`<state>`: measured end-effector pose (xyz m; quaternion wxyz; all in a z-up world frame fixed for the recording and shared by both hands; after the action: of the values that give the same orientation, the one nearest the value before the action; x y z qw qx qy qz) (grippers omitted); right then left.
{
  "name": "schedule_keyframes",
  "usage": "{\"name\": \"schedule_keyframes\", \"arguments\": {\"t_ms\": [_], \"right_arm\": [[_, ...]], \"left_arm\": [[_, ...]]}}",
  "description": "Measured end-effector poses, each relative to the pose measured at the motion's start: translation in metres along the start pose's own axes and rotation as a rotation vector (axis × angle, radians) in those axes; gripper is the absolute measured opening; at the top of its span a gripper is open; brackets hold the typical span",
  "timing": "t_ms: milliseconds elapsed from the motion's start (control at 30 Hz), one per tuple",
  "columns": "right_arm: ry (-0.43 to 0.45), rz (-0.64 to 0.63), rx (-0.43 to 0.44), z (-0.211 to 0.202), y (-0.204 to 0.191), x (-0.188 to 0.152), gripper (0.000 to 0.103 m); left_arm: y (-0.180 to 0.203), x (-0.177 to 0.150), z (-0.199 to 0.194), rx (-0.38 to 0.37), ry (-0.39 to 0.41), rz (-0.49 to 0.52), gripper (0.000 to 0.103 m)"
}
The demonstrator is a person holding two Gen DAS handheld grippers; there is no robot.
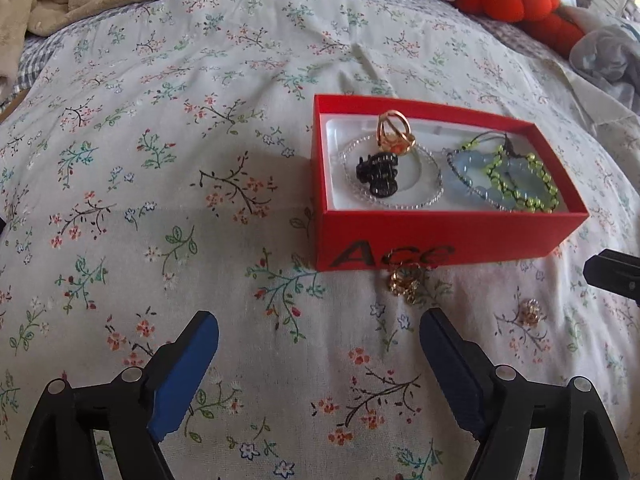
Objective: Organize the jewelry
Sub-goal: 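Open both tools and withdraw them from the red box, then lower the left tool onto the gold earring by the box and close it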
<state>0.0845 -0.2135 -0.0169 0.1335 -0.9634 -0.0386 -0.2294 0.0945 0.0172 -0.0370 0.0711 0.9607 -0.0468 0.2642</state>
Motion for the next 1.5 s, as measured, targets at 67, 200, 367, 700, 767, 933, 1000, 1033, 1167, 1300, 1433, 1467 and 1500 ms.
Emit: {"name": "schedule_keyframes", "arguments": {"t_ms": [67,200,367,700,767,933,1000,1033,1167,1300,1433,1467,1500], "right_arm": [[0.0,-0.029,-0.003,0.005,-0.003,-0.009,0.046],[-0.005,-0.079,-0.002,0.014,-0.007,-0.025,0.051],[-0.001,-0.091,-0.014,0.02,0.004,-0.038,0.052],[0.025,-0.137,-0.011,0.019,0.0,-0.044,0.064],[0.025,-0.15,-0.015,0.02,-0.001,-0.044,0.065],[0.024,-0.158,-0.006,0.021,0.0,-0.043,0.067],[0.021,-0.158,-0.001,0.021,0.001,-0.042,0.067],[0.02,-0.158,0.001,0.021,0.001,-0.042,0.067],[0.019,-0.161,0.005,0.021,0.001,-0.042,0.067],[0.019,-0.165,0.002,0.021,0.001,-0.043,0.067],[0.017,-0.168,0.0,0.021,0.0,-0.043,0.067],[0.017,-0.166,0.0,0.021,0.0,-0.043,0.067],[0.017,-0.165,0.001,0.02,0.0,-0.043,0.067]], "left_arm": [[0.001,-0.009,0.008,0.006,-0.02,0.015,0.086],[0.001,-0.022,0.021,0.034,-0.05,0.049,0.086],[0.004,-0.025,0.021,0.046,-0.023,0.104,0.086],[0.014,-0.017,0.025,-0.079,0.051,0.127,0.069],[0.018,-0.013,0.026,-0.106,0.065,0.144,0.058],[0.024,-0.001,0.03,-0.17,0.062,0.112,0.048],[0.03,0.003,0.033,-0.161,0.061,0.122,0.048],[0.034,0.004,0.035,-0.157,0.06,0.129,0.048],[0.047,0.006,0.039,-0.112,0.054,0.141,0.039],[0.046,0.009,0.041,-0.085,0.046,0.104,0.029],[0.039,0.011,0.043,-0.079,0.042,0.07,0.015],[0.038,0.011,0.042,-0.088,0.044,0.063,0.015],[0.036,0.011,0.041,-0.097,0.047,0.056,0.015]]}}
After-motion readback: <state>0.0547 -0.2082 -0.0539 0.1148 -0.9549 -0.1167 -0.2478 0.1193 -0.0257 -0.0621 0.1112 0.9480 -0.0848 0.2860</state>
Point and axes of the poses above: each gripper's, at about its wrist camera, not at the fingertips, and z roughly the way its jaws point, y to its right, x to its top, the point moved 3 cm from there along z, roughly the way its jaws point, and after that the axes turned 1 degree about -y, right-handed, at the moved point
